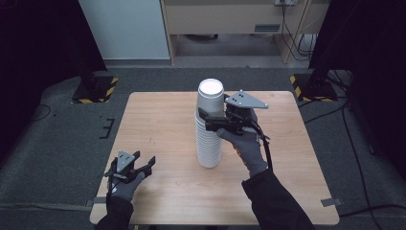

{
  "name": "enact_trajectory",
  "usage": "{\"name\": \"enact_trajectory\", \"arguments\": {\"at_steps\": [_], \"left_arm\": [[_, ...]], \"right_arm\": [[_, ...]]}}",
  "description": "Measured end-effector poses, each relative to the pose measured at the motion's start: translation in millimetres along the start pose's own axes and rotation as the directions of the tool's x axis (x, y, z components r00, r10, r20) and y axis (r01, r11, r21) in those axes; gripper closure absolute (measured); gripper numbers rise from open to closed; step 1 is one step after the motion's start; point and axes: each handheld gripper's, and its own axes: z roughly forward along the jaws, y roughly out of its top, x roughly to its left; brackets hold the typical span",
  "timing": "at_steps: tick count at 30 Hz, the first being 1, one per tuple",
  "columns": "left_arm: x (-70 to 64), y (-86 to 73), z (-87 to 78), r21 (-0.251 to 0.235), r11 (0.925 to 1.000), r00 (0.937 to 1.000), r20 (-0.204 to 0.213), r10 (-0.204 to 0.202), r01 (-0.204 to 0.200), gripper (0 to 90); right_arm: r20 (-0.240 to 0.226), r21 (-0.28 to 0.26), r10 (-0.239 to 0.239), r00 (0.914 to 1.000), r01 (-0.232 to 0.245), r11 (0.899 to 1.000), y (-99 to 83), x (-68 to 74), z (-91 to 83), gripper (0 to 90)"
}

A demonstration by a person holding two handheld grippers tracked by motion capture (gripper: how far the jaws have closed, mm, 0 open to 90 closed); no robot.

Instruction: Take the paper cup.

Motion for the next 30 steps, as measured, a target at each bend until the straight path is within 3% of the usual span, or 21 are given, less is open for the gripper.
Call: {"name": "enact_trajectory", "arguments": {"at_steps": [10, 21, 30], "left_arm": [[0.2, 0.3, -0.5, -0.006, 1.0000, 1.0000, 0.001, -0.001, 0.001, 30.0], [0.0, 0.3, -0.4, -0.005, 1.0000, 1.0000, 0.000, -0.001, 0.001, 30.0], [-0.3, 0.4, -0.7, -0.006, 1.0000, 1.0000, 0.001, 0.000, 0.000, 30.0]], "right_arm": [[0.035, 0.003, 0.002, 0.9994, -0.002, 1.000, -1.9, 2.9, 12.2, 12.2], [0.038, 0.014, 0.002, 0.9993, -0.003, 1.000, -3.7, 3.1, 16.4, 14.2], [0.041, -0.028, -0.004, 0.9992, 0.006, 1.000, 18.7, 4.2, 6.6, 14.5]]}}
